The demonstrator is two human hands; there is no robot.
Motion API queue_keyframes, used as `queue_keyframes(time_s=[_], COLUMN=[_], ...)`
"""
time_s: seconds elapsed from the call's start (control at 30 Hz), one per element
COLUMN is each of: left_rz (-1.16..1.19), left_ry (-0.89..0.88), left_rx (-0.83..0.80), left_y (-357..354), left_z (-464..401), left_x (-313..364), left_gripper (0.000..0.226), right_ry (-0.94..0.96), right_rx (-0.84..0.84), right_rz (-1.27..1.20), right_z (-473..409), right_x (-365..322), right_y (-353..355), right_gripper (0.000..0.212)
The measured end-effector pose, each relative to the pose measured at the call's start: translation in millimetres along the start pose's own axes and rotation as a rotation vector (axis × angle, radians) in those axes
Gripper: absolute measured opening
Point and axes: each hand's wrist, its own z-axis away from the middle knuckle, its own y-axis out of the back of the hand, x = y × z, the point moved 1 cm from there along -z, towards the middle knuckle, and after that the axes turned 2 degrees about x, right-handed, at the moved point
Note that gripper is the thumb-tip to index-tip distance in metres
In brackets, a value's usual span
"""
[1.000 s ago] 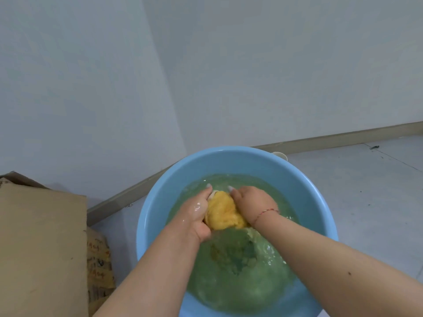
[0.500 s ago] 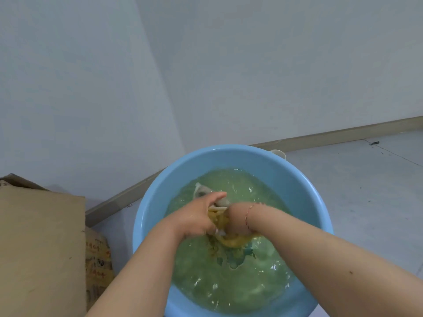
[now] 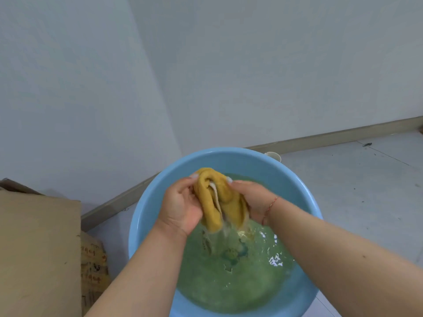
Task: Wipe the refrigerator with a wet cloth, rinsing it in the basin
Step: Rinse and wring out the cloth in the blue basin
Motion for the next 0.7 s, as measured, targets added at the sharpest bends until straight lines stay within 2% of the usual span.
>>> queue_keyframes(time_s=[0.07,0.1,0.17,0.23,0.27,0.3,0.33,0.37,0.4,0.43,0.5,0.57,0.63,0.7], left_rz=[0.258,0.299,0.25,-0.058,-0.343,-0.689,-1.028,-1.257,-1.329,-1.223,-0.72,-0.303,-0.197,-0.205], left_ry=[0.079,0.092,0.119,0.103,0.012,-0.121,-0.267,-0.348,-0.319,-0.22,0.001,0.123,0.09,0.02], left_rx=[0.018,0.004,-0.093,-0.165,-0.181,-0.111,-0.036,-0.033,-0.088,-0.141,-0.166,-0.168,-0.125,0.029], left_y=[5.2,7.6,7.2,6.9,10.9,15.6,23.7,30.8,36.0,39.1,33.4,30.8,25.5,20.0], left_z=[-0.5,-1.9,-1.9,-2.4,-3.0,-2.7,-3.0,-2.5,-1.4,0.4,6.4,6.4,6.4,5.2], left_x=[-2.7,-4.4,-6.8,-5.1,-2.2,3.1,8.9,12.9,14.0,12.6,4.9,-1.2,-3.2,-3.0], left_gripper=[0.052,0.064,0.073,0.069,0.068,0.071,0.075,0.08,0.085,0.087,0.083,0.082,0.068,0.034], right_ry=[-0.068,-0.09,-0.144,-0.21,-0.238,-0.266,-0.313,-0.354,-0.382,-0.401,-0.444,-0.489,-0.533,-0.533], right_rx=[-0.143,-0.171,-0.197,-0.191,-0.18,-0.169,-0.178,-0.212,-0.274,-0.364,-0.569,-0.713,-0.765,-0.682], right_rz=[-0.083,-0.103,-0.182,-0.22,-0.213,-0.194,-0.172,-0.179,-0.189,-0.198,-0.2,-0.137,0.024,0.309], right_z=[5.5,6.6,7.0,7.8,8.4,6.7,7.7,7.8,8.8,8.6,10.8,10.4,13.7,18.6], right_x=[11.5,15.6,18.9,14.7,10.7,7.4,1.7,-2.2,-5.7,-7.6,-8.7,-5.7,-5.6,-7.1], right_y=[-22.7,-31.4,-38.2,-36.3,-31.9,-24.9,-18.3,-12.1,-8.1,-6.4,-6.4,-11.4,-19.1,-25.9], right_gripper=[0.039,0.041,0.043,0.027,0.014,0.008,0.01,0.01,0.017,0.027,0.036,0.037,0.035,0.024])
